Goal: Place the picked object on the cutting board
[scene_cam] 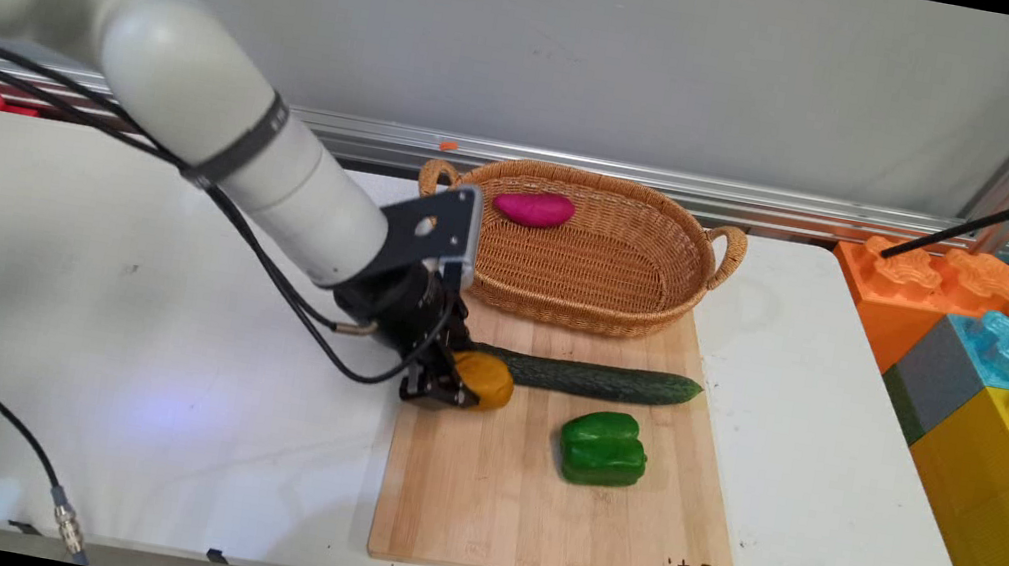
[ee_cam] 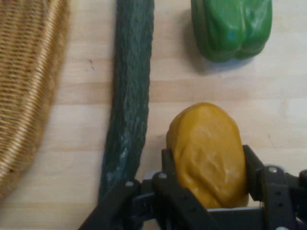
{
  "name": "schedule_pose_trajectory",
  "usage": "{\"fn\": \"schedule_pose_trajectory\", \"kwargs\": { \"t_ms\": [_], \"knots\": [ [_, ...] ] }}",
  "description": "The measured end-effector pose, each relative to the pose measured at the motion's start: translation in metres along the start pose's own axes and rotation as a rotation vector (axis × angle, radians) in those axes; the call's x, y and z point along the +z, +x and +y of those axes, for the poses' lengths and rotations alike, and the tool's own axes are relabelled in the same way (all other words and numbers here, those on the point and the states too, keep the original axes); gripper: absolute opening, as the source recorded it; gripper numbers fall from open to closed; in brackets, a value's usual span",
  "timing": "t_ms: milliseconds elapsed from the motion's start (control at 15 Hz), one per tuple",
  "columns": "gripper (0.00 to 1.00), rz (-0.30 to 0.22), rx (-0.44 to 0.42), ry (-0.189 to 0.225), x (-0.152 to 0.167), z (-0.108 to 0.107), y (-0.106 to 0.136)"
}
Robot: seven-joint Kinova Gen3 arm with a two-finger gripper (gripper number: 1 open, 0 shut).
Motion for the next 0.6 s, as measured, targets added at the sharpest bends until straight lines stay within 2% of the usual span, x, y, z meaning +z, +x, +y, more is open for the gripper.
{"fn": "schedule_pose_trajectory", "kwargs": {
  "t_ms": [267, 333, 600],
  "knots": [
    [0.00, 0.001, -0.007, -0.022, 0.020, 0.002, -0.009],
    [1.00, 0.004, -0.006, -0.027, 0.022, 0.002, -0.009],
    [1.00, 0.009, -0.008, -0.033, 0.020, 0.004, -0.002]
  ]
}}
